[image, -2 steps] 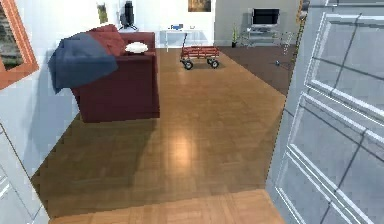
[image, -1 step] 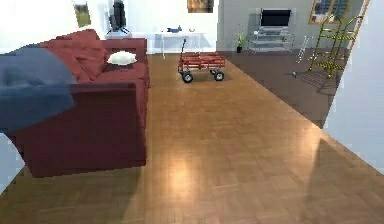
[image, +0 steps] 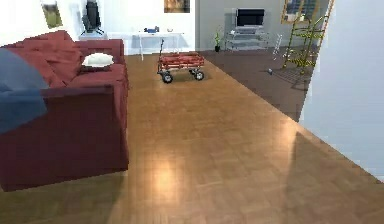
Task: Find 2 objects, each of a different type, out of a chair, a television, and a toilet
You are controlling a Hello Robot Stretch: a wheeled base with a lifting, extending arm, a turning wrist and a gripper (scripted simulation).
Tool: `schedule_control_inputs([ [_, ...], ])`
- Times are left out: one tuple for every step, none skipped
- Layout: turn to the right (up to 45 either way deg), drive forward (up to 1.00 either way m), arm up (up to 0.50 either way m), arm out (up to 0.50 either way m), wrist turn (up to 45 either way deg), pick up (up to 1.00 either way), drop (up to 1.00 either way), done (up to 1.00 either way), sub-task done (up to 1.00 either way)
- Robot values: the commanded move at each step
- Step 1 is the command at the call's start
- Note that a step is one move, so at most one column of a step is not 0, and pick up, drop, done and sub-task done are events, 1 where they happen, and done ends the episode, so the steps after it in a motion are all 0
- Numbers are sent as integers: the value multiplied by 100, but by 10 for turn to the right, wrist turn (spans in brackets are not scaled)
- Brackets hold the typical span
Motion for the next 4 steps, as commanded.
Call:
schedule_control_inputs([
  [0, 50, 0, 0, 0, 0, 0, 0, 0],
  [120, 0, 0, 0, 0, 0, 0, 0, 0],
  [30, 0, 0, 0, 0, 0, 0, 0, 0],
  [0, 100, 0, 0, 0, 0, 0, 0, 0],
])
